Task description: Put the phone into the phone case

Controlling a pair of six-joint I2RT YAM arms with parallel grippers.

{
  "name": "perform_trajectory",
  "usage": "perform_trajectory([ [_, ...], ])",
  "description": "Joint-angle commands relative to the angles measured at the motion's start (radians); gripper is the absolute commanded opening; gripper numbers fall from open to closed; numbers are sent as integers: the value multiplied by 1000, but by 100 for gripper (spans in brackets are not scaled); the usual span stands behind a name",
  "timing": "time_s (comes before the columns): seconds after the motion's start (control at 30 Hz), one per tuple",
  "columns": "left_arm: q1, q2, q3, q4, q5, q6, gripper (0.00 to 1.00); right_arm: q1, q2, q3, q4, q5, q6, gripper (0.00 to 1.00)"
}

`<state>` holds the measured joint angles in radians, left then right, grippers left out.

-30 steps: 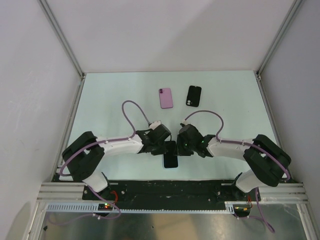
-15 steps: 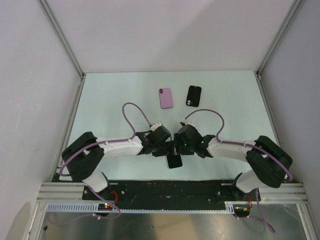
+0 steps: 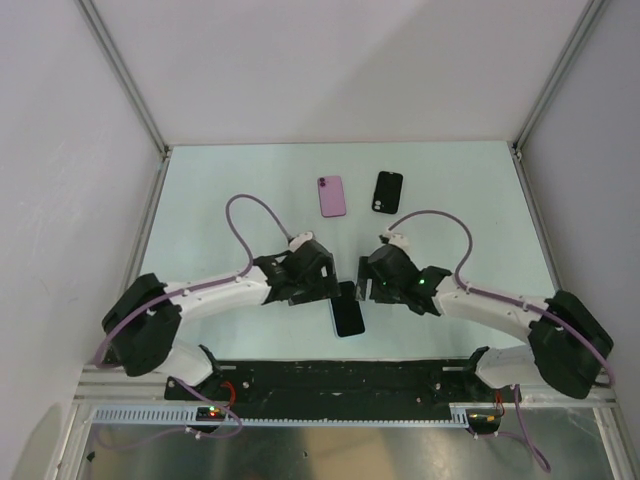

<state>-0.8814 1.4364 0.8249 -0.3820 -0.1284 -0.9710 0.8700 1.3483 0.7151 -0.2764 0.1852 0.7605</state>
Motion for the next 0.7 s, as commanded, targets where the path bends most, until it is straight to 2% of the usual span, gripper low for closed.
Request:
perform_trajectory([
  [0.0, -69, 80, 111, -118, -156, -97, 89, -76, -138, 13, -115, 127, 38, 83],
  [0.1, -115, 151, 167, -172, -230, -175, 98, -153, -266, -22, -154, 129, 34, 84],
  [0.27, -174, 270, 268, -221, -254, -234, 100, -289, -448, -74, -184, 76, -7, 87],
  [0.43, -231, 367, 358, -270, -279, -289, 100, -364, -516, -99, -195, -3, -57, 88],
  [0.67, -275, 451, 415, -311, -289, -352, 100, -384, -554, -133, -185, -65, -98, 88],
])
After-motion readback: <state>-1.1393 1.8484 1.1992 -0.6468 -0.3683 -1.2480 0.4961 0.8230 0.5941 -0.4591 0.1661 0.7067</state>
